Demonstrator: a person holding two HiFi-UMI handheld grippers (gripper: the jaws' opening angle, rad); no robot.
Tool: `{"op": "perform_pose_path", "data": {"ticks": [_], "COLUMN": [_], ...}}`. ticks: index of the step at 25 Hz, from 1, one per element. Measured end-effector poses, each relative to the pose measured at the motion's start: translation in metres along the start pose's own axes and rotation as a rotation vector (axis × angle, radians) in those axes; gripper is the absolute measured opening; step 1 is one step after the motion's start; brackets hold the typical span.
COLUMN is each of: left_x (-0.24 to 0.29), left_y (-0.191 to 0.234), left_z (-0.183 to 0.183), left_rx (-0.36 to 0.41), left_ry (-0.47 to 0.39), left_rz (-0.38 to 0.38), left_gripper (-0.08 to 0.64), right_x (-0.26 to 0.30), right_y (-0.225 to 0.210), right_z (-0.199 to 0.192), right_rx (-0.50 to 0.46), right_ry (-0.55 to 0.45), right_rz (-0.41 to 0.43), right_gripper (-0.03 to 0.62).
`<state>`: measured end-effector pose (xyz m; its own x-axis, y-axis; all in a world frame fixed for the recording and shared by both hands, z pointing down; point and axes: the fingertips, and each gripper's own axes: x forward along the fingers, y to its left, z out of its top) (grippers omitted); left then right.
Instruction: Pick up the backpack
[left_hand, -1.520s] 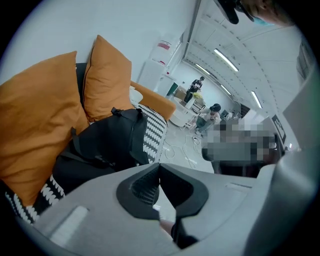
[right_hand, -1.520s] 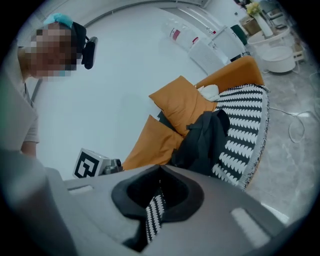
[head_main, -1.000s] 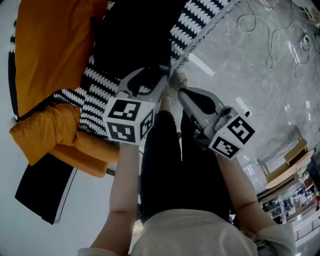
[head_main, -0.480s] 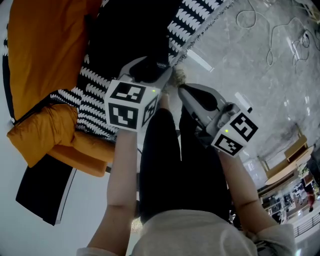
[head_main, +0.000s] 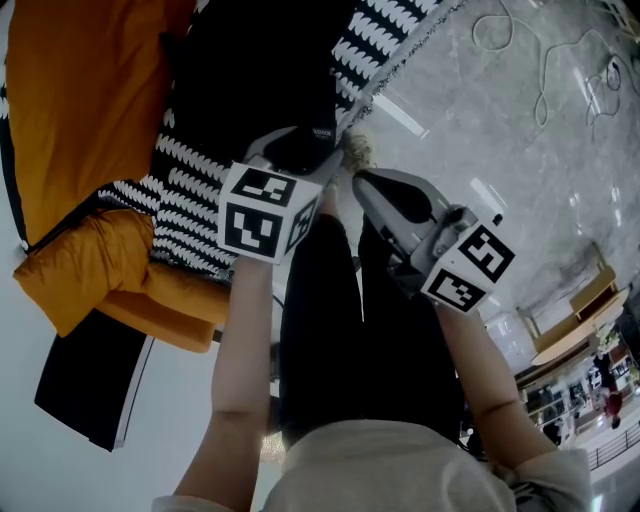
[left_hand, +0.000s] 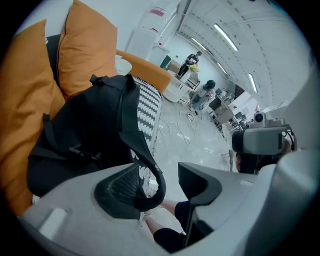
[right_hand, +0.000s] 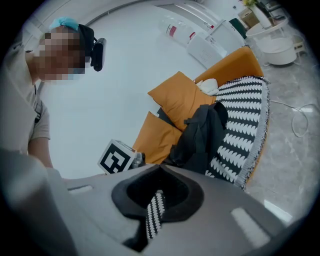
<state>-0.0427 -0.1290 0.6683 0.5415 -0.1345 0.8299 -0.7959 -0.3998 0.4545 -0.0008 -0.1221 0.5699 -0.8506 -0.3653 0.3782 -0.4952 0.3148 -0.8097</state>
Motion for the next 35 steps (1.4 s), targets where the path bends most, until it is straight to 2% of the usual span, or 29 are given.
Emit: {"op": "perform_pose_path", "data": {"ticks": [16, 20, 24, 30, 35], "left_x": [0.04, 0.048, 0.053, 0.056, 0.051], "left_y": [-0.008, -0.007, -0.004, -0.004, -0.001], "left_z": [-0.001, -0.007, -0.016, -0.026, -0.026], "left_rx": [0.062, 0.082, 0.071, 0.082, 0.036], "left_ry": [0.086, 0.122, 0.111, 0.119, 0.083], "left_rz": [-0.031, -0.008, 0.005, 0.004, 0.023], "left_gripper": [0.24, 0.192, 0.107, 0.06, 0.026], "right_x": [-0.005, -0.007, -0.009, -0.01, -0.013], "right_y": [-0.022, -0.028, -0.03, -0.031, -0.026], "right_z": [0.0, 0.0, -0.001, 0.001, 0.001], "right_rx": [0.012, 0.016, 0.013, 0.014, -0.011], "right_ry": [0.013, 0.01, 0.004, -0.013, -0.021], "right_rz": [-0.012, -0.015, -0.011, -0.013, -0.017], "right_gripper": [0.003, 0.003, 0.003, 0.003, 0.003]}}
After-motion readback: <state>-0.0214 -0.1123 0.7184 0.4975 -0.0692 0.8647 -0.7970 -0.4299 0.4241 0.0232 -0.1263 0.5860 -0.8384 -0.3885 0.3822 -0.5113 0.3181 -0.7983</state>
